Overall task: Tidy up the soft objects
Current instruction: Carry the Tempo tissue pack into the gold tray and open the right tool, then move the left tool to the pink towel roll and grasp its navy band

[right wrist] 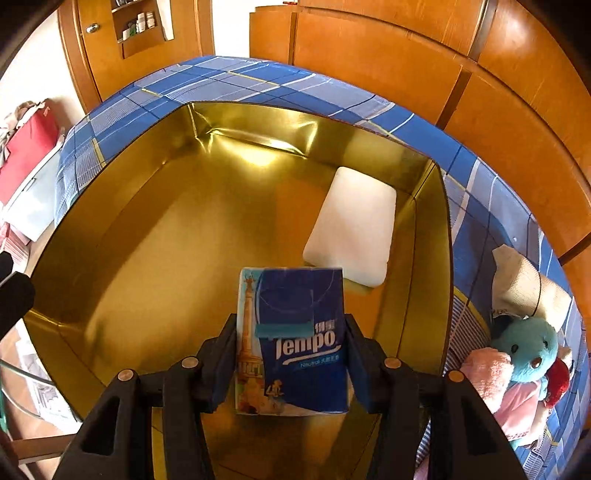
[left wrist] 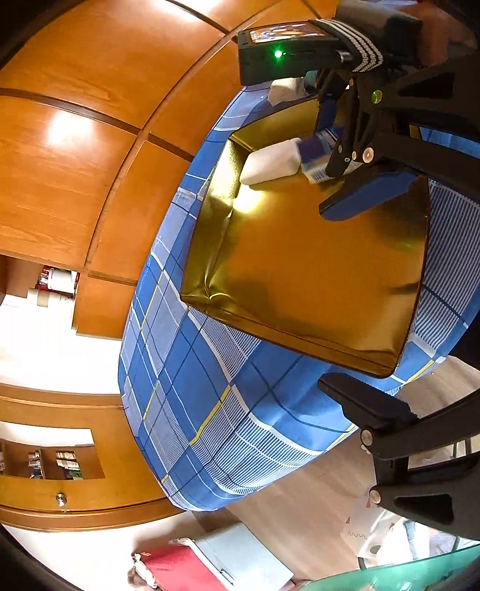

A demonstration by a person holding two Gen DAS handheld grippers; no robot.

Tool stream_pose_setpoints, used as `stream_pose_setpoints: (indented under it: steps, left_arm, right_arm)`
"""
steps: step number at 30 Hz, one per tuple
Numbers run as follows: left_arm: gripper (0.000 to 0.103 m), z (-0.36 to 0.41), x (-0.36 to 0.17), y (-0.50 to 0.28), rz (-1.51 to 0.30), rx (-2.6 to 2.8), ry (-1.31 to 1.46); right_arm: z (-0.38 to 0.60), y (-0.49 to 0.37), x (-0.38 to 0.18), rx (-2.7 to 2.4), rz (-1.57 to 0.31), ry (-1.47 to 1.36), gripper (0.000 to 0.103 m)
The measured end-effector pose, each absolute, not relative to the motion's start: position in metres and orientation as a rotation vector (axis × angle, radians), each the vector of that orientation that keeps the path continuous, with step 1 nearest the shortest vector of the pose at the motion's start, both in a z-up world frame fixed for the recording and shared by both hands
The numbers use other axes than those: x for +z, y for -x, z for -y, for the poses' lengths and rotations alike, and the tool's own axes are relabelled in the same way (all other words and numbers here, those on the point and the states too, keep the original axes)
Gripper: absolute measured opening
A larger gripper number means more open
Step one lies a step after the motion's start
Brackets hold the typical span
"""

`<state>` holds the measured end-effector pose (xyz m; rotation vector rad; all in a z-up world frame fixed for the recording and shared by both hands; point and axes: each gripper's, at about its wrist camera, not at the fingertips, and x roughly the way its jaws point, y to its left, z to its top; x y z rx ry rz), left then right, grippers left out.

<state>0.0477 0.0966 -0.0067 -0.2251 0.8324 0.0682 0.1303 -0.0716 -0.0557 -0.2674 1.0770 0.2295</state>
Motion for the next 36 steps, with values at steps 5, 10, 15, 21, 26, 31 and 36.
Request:
stream_pose_setpoints:
  steps: [5,10,15,21,26,31,36]
  left_arm:
    - [0.086,-0.101,-0.004,-0.047,-0.822,0.081,0.230]
    - [0.087,-0.104,0.000,-0.044,-0.805,0.096,0.229]
    - [0.088,-0.105,0.003,-0.042,-0.799,0.106,0.224]
    - [0.088,-0.099,0.007,-0.038,-0.792,0.099,0.206]
    - [0.088,-0.092,0.012,-0.036,-0.783,0.087,0.188]
    - [0.088,-0.083,0.016,-0.035,-0.779,0.072,0.166]
    - [0.088,-0.073,0.018,-0.034,-0.778,0.057,0.145]
  right_arm:
    - [0.071,-0.121,-0.043,0.212,-1.005,0.278,0.067]
    - [0.075,-0.107,-0.020,0.185,-0.919,0.253,0.068]
    - [0.079,-0.091,0.010,0.150,-0.816,0.217,0.072]
    - [0.081,-0.073,0.033,0.117,-0.727,0.218,0.073]
    - [0.087,-0.063,0.043,0.101,-0.682,0.203,0.073]
    - [0.095,-0.057,0.052,0.093,-0.651,0.177,0.073]
    - [0.103,-0.053,0.059,0.085,-0.626,0.155,0.073]
